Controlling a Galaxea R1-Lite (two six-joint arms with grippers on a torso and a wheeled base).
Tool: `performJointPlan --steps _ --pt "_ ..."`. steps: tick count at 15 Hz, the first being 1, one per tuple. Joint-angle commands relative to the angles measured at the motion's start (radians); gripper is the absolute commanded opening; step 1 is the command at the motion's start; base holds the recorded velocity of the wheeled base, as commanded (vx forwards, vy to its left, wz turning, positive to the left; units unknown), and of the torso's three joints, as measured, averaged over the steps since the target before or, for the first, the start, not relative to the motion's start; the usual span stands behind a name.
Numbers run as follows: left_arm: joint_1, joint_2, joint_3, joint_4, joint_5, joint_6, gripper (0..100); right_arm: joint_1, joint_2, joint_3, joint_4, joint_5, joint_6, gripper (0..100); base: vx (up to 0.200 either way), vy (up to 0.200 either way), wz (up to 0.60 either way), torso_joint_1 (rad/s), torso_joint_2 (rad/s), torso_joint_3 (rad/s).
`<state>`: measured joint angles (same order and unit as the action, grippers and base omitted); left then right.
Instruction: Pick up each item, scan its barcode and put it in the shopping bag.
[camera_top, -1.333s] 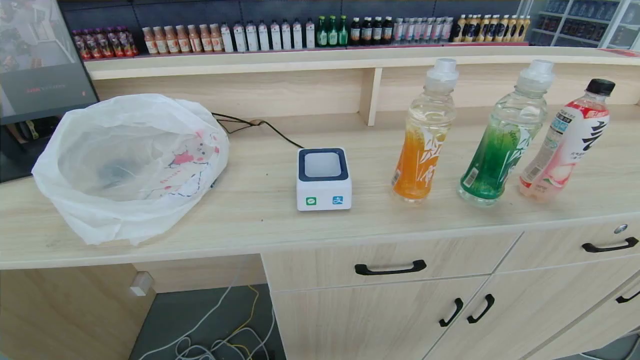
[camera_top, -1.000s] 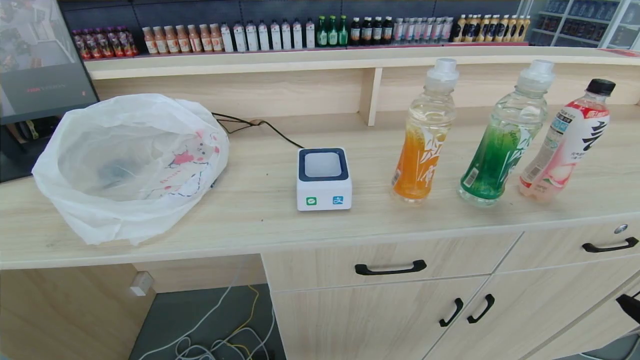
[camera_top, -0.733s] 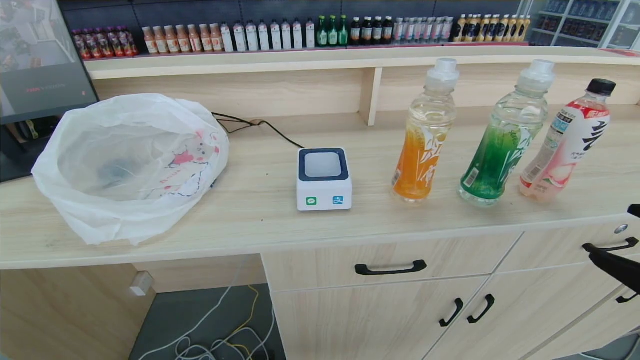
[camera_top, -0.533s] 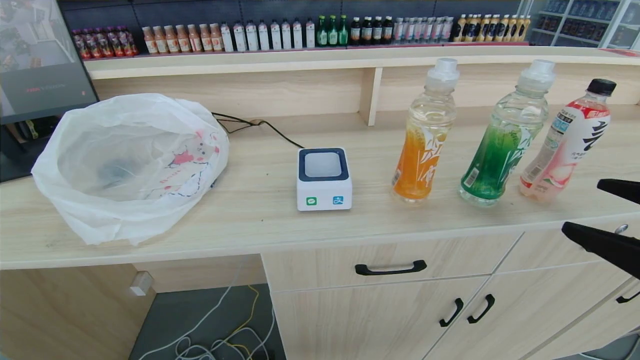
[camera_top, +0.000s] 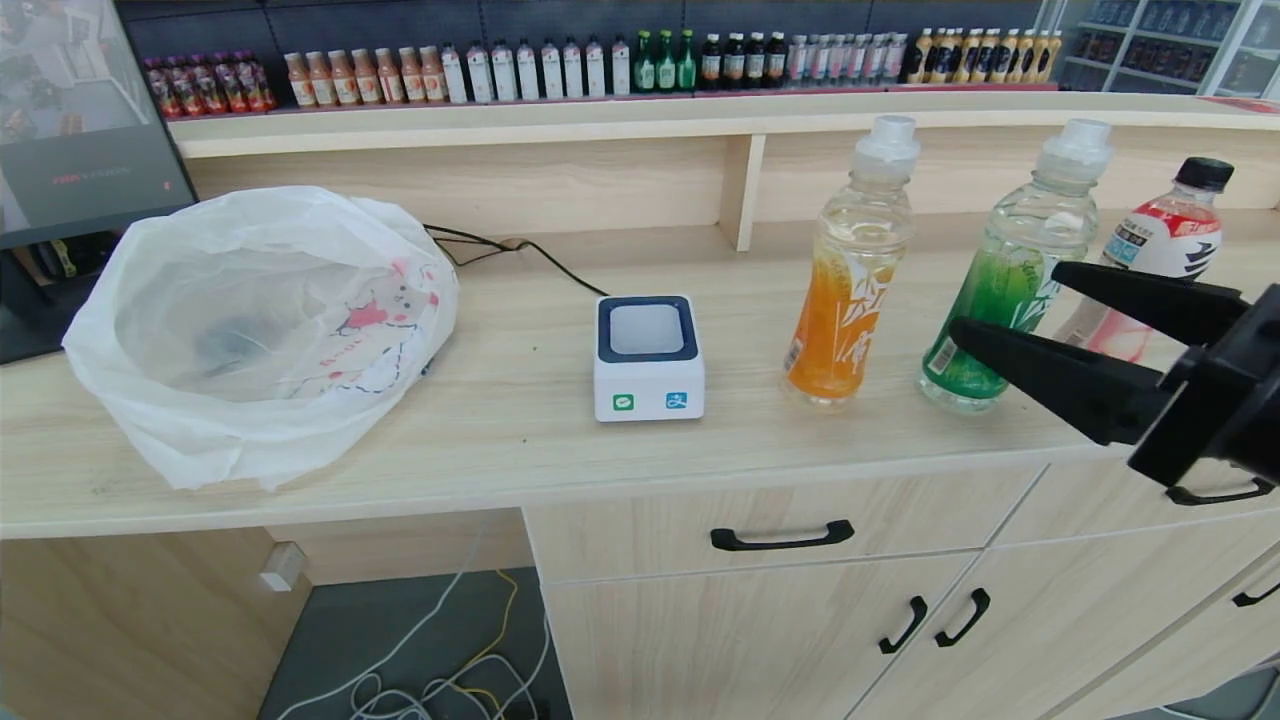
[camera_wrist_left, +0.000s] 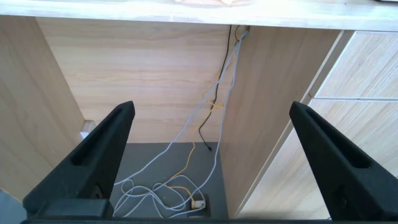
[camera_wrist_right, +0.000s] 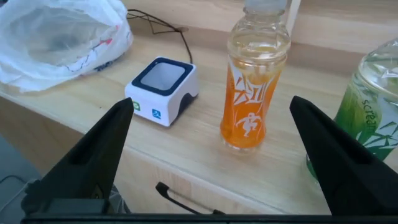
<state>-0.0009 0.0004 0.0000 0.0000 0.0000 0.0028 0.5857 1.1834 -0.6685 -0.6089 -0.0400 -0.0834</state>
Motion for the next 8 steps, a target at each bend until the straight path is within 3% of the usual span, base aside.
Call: performJointPlan --steps 1,8 --pt "0.001 0.0 0.0 0.0 0.0 0.0 100 0.017 0.127 0.009 -0.077 -0.069 0.039 100 0.0 0.0 0.0 0.0 0.0 0.0" --pt "0.001 0.0 0.0 0.0 0.0 0.0 100 0.019 0.214 0.047 -0.201 -0.185 0.031 100 0.0 0.0 0.0 0.0 0.0 0.0"
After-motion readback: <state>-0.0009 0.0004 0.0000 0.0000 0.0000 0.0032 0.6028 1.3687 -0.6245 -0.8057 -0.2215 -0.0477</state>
